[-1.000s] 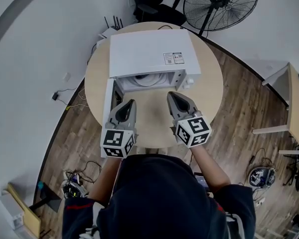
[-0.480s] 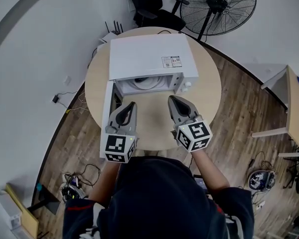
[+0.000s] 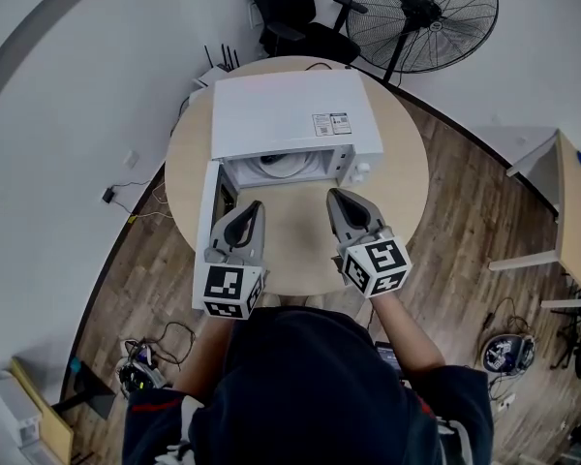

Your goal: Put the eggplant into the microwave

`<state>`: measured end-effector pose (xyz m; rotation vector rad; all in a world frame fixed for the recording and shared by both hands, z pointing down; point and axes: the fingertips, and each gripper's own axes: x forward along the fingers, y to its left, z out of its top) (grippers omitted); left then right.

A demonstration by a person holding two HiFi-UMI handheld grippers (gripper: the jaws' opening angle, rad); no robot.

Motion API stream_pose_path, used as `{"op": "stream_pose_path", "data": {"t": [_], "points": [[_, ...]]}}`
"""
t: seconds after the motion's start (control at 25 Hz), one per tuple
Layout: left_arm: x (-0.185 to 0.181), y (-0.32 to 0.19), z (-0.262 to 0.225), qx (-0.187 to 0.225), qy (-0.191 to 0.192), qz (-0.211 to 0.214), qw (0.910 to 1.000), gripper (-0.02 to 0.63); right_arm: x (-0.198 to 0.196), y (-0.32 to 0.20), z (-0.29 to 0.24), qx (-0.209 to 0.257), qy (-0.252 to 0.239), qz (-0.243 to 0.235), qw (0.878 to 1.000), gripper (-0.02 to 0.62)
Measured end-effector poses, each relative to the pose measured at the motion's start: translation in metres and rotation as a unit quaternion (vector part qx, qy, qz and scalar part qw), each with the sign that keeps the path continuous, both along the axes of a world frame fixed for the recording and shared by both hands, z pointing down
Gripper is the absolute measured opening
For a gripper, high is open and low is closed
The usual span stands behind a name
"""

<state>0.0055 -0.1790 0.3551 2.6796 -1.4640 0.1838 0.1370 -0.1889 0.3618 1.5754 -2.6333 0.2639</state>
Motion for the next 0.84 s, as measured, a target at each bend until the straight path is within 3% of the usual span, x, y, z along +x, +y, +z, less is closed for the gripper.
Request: {"op": "stream_pose_path", "data": {"t": [0.84], "points": [[-0.0090, -0.0029, 0.0027, -0.012, 0.014, 0.000, 0.9998, 0.017, -0.0079, -0.0008, 0.0004, -0.003, -0.002, 0.003, 1.000, 0.011]]}}
